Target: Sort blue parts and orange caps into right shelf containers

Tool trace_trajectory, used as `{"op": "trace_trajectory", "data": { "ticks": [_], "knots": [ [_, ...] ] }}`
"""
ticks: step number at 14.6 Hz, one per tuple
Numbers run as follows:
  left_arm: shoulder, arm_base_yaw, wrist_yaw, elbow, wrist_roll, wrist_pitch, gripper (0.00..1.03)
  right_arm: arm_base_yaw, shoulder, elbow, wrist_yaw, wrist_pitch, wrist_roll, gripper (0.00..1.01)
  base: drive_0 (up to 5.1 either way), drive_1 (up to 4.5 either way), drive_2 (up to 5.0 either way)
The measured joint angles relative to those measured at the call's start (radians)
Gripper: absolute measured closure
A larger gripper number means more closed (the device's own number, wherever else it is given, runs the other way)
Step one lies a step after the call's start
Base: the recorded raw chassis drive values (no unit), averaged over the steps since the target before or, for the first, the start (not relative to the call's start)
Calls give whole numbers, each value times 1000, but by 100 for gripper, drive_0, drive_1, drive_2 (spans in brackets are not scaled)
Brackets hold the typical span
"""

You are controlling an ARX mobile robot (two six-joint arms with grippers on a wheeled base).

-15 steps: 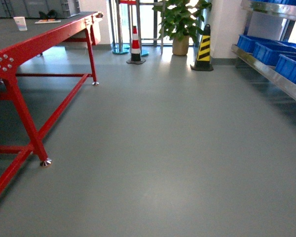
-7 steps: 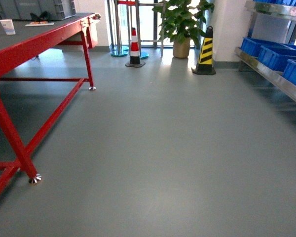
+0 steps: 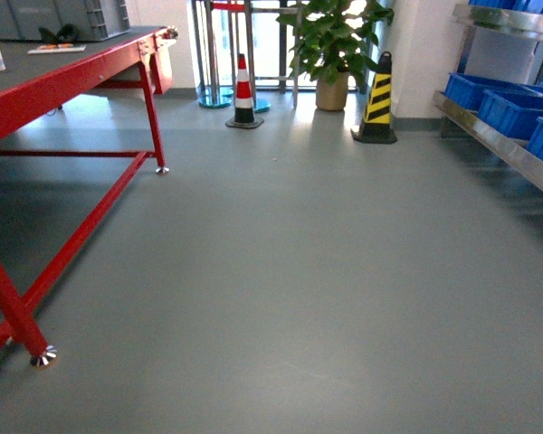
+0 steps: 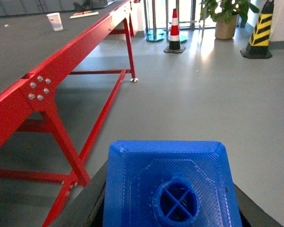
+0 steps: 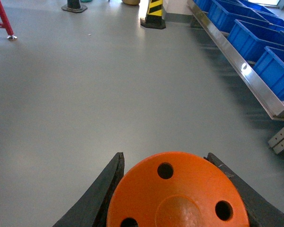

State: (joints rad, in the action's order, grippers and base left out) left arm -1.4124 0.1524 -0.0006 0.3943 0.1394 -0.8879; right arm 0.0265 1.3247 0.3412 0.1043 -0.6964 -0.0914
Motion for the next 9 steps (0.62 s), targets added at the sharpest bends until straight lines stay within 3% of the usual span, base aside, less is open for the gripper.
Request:
{"op": "trace_trajectory", "data": {
  "ticks": [2,9],
  "knots": [
    [0,0,0,0,0,-4,58,0,0,0,0,1,0,57,9,433,-416],
    [0,3,0,1,0,-4,58,0,0,3,-2,1,-4,57,-126,-126,-126]
  ]
}}
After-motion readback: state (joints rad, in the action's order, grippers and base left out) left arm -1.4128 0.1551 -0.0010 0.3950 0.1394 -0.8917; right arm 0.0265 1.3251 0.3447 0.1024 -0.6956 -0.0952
